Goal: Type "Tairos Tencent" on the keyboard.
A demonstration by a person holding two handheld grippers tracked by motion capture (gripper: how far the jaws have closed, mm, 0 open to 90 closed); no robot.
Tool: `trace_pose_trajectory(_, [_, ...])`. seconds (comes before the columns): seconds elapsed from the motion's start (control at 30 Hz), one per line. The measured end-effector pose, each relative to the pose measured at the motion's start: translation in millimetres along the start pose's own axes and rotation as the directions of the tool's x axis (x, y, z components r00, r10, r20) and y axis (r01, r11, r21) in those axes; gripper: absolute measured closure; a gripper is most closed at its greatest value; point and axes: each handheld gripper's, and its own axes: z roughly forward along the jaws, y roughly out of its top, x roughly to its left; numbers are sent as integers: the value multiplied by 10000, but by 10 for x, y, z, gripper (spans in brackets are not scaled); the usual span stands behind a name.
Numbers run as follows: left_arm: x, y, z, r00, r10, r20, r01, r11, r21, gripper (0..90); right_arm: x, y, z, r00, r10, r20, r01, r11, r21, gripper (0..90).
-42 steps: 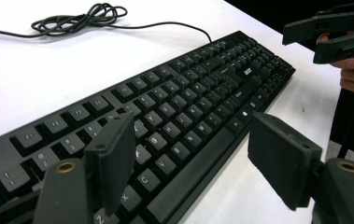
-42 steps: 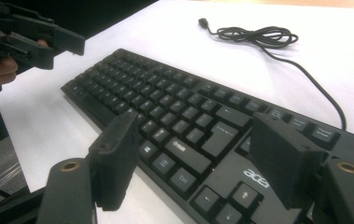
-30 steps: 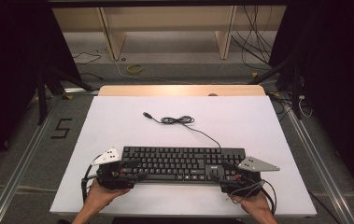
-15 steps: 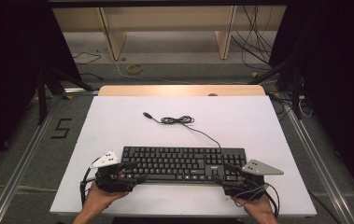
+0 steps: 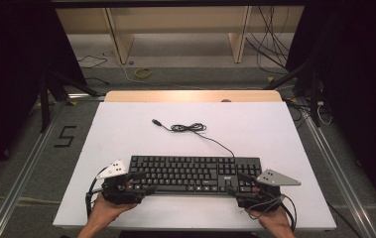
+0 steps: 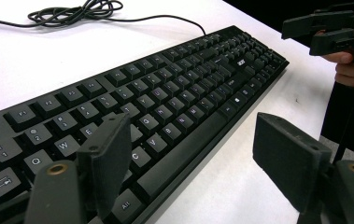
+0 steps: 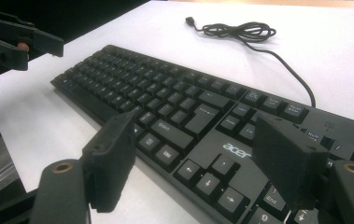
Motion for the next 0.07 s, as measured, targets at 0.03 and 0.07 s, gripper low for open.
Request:
trace_pose_trajectory(0.03, [0,1,-1,10000,9,4,-9,10000,2,278,1,0,1,10000,-17,7,17,10000,-4,310])
trace_pose_trajectory(0.07, [-1,0,-1,10000,21,-13,-21,10000,-9,278,0,-1,2,10000,-20,5,20,10000,0,310])
